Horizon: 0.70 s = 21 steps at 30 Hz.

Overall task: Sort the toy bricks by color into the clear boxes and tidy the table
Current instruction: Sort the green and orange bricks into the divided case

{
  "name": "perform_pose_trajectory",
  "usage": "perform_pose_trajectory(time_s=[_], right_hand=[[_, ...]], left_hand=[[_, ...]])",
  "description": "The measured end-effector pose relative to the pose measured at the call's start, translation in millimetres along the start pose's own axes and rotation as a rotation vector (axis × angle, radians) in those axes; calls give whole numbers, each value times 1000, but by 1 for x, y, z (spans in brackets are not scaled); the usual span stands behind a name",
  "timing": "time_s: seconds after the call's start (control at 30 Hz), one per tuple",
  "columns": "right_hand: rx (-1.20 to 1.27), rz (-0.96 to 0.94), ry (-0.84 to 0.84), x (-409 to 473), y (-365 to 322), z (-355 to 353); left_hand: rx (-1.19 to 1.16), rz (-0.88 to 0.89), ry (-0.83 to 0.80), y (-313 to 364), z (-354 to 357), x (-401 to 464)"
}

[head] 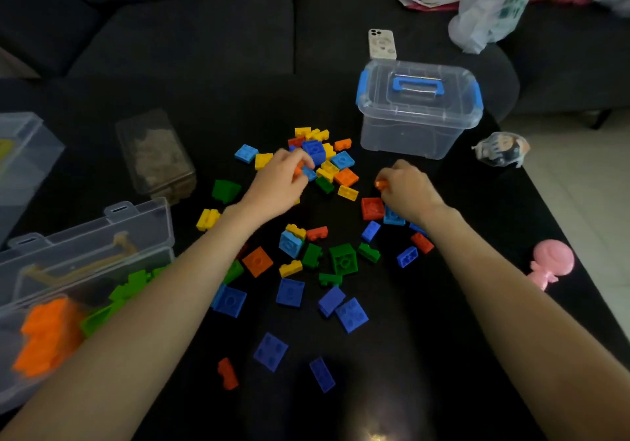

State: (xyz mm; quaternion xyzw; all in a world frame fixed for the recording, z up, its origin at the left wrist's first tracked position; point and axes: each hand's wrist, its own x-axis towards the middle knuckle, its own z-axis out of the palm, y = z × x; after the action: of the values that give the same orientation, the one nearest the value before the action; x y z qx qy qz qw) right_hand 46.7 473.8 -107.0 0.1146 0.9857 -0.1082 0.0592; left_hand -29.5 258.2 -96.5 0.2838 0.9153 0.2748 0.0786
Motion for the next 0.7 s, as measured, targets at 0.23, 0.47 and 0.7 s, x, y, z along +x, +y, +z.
perform_pose_trajectory(time_s=[0.23,0.47,0.7], right_hand=[[-1,-36,-15,7,3,0],[105,-63,48,3,1,6],[670,-113,197,-45,-30,3]], left_hand=[[238,20,-22,25,17,99],[557,49,-183,34,32,124],[471,181,-167,8,12,35]])
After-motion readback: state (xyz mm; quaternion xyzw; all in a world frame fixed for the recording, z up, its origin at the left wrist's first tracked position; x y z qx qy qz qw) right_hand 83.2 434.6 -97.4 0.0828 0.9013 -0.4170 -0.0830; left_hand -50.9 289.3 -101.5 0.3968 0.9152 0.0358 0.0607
